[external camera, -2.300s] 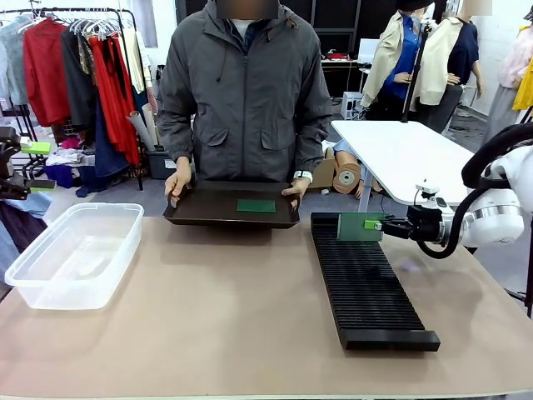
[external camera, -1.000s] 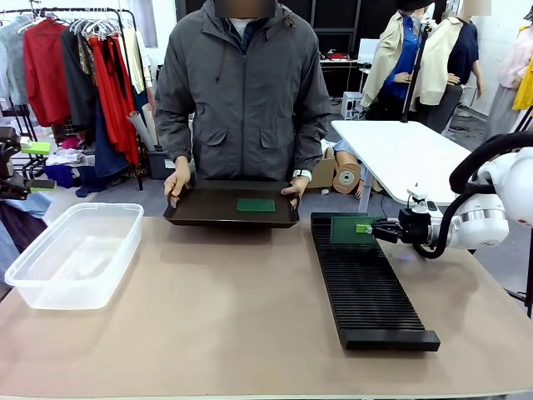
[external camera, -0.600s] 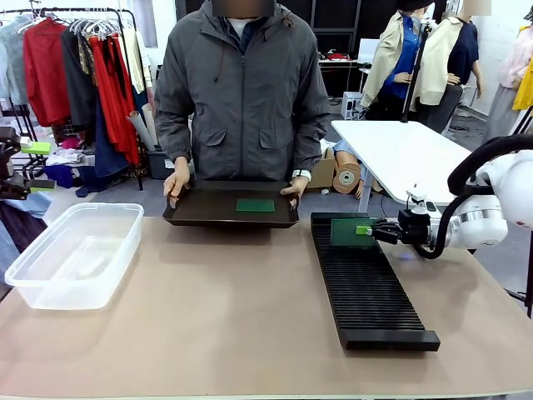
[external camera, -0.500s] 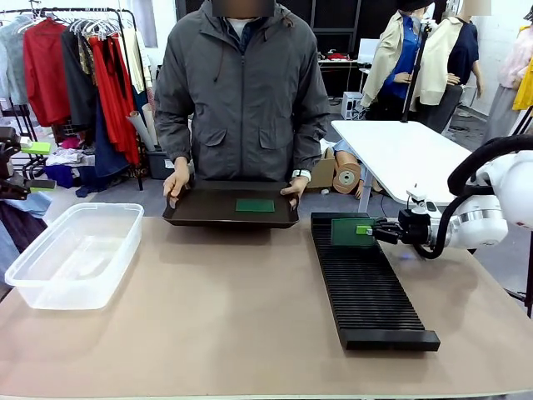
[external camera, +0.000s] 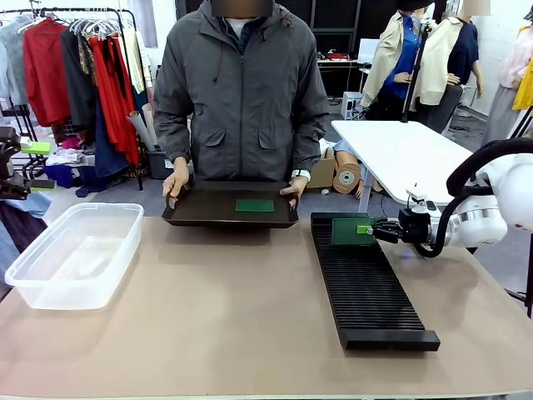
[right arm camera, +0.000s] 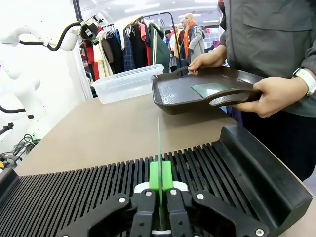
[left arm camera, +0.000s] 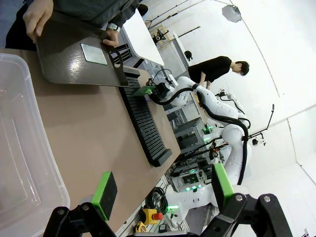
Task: Sort PCBs into racks and boxes based on the side picked up.
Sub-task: If the short side of the Blank PCB is picked up, insert it into the PCB Rack ; if the long side is picked up, place it in the Organizing box.
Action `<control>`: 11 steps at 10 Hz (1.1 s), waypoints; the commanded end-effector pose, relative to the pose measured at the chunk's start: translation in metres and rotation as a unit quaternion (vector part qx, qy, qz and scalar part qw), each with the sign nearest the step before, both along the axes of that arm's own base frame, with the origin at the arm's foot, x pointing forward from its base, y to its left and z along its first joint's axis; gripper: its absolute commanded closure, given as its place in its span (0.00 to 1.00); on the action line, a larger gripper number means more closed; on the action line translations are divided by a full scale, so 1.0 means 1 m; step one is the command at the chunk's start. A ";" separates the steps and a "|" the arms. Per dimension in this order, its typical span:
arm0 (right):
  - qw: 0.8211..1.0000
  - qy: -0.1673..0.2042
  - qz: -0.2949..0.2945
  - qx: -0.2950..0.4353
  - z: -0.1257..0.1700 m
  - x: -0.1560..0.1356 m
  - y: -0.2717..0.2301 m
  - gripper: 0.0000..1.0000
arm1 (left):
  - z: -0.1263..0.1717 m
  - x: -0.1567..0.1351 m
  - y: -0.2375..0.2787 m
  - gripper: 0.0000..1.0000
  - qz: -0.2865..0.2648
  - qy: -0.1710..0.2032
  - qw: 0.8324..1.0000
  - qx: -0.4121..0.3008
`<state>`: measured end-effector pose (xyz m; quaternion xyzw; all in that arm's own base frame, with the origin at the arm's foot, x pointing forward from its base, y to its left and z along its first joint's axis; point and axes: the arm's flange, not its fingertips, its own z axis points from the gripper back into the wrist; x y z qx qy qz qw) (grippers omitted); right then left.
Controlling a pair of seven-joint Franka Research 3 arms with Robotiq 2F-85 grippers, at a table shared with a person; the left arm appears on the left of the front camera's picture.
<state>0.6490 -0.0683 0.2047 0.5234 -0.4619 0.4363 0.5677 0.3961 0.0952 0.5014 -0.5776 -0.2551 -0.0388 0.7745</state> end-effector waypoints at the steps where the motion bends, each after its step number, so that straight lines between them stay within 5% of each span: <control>1: 1.000 0.010 0.005 -0.012 -0.002 0.010 0.000 1.00 | 0.001 -0.001 0.000 0.00 -0.001 0.002 1.000 0.000; 11: 0.999 0.014 0.044 0.018 -0.004 0.011 0.000 1.00 | 0.001 -0.001 0.000 0.00 -0.001 0.002 1.000 0.000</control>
